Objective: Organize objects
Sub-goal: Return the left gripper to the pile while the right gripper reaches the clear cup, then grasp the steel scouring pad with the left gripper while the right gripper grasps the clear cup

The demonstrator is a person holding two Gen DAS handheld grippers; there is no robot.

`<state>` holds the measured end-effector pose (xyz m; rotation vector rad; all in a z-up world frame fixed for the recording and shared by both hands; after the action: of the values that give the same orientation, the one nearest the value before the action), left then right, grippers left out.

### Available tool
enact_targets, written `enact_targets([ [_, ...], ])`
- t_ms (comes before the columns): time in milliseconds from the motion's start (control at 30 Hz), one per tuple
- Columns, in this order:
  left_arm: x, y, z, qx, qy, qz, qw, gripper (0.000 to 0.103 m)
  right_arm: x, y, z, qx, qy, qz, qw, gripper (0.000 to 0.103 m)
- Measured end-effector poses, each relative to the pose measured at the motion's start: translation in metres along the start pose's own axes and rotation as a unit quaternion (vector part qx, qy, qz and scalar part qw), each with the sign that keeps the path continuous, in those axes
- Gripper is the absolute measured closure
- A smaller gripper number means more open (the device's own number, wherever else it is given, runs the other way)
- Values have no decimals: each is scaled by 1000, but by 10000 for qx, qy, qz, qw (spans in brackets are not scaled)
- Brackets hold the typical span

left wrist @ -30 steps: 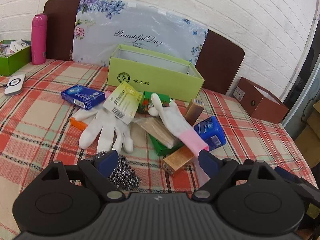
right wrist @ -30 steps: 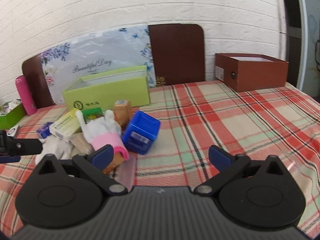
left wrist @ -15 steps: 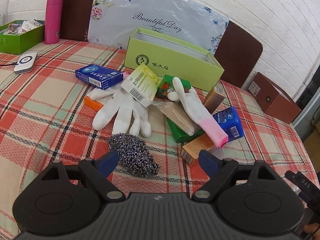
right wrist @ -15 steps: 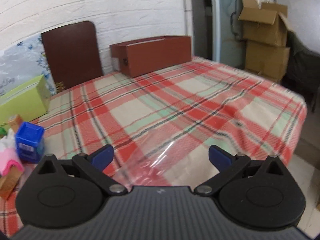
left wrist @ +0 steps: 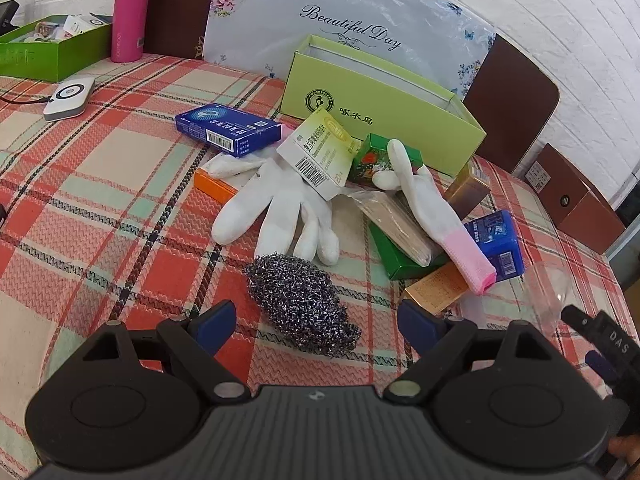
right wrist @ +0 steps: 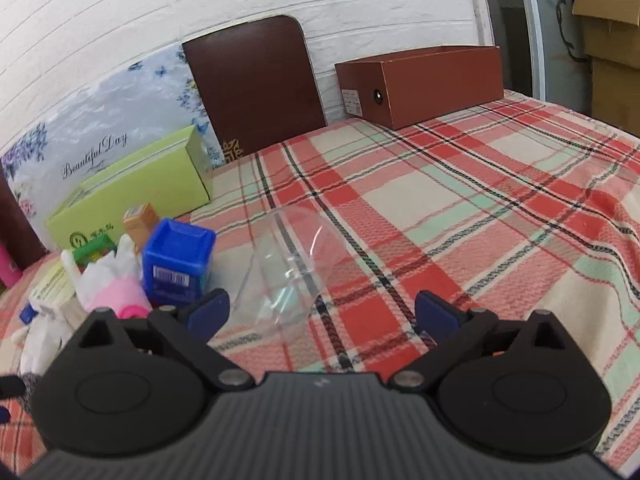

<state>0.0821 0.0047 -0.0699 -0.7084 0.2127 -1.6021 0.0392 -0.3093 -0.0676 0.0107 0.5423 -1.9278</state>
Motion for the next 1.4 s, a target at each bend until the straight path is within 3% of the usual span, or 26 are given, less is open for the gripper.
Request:
enact_targets([
  [67, 0, 2, -1, -51, -51, -10, 10000, 12, -8, 16, 5, -19, -186, 1, 9998, 1],
  [267, -3, 2, 0, 0, -52, -31, 10000, 12, -41, 52, -5, -286, -403, 529, 9974, 4],
  [367, -2, 6, 2, -18, -47, -61, 10000, 12, -50, 62, -15, -531, -450, 760, 9947, 24],
  [400, -2, 7, 3, -20, -56, -71, 10000, 12, -51, 64, -19, -622, -502, 789, 9937, 39],
  [433, -1, 9, 4, -19, -64, -94, 9999, 12, -50, 63, -22, -675, -526, 821, 9929, 45],
  [533, 0, 16, 6, -35, -79, -132, 9999, 12, -43, 54, -23, -667, -500, 939, 9921, 51],
  [633, 0, 26, 7, -113, -117, -169, 9997, 14, -38, 39, -20, -648, -731, 1038, 9898, 52],
  [700, -1, 30, 7, -105, -104, -162, 9998, 23, -37, 27, -20, -706, -885, 1155, 9868, 52],
  [767, -3, 33, 5, -209, -45, -175, 9996, 59, -37, 17, -23, -770, -1022, 1251, 9839, 52],
  [800, -3, 35, 2, -347, -19, -252, 9991, 61, -37, 13, -25, -800, -1087, 1246, 9830, 52],
  [933, 2, 27, -1, -355, 290, -398, 9982, 59, -41, 8, -29, -858, -1212, 1239, 9811, 49],
  [1233, 2, 30, -6, -522, 414, -343, 9972, 54, -51, 18, -32, -861, -1339, 1087, 9813, 39],
  [1367, 6, 30, -8, -541, 627, -311, 9961, 56, -53, 25, -33, -899, -1327, 1050, 9815, 39],
  [1400, 6, 30, -8, -532, 660, -317, 9959, 57, -53, 26, -34, -906, -1357, 1026, 9813, 45],
])
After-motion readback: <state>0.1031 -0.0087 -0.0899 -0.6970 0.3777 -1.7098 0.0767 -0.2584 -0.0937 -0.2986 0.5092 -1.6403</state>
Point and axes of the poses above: each gripper's, at about its wrist camera, not at the fingertips, and y roughly the way its jaws point, x to its right, z to its top, the point moved 6 cm from there along y, roughly the way its jaws point, and after that the axes turned 13 degrees about x, right-handed, at the moved point
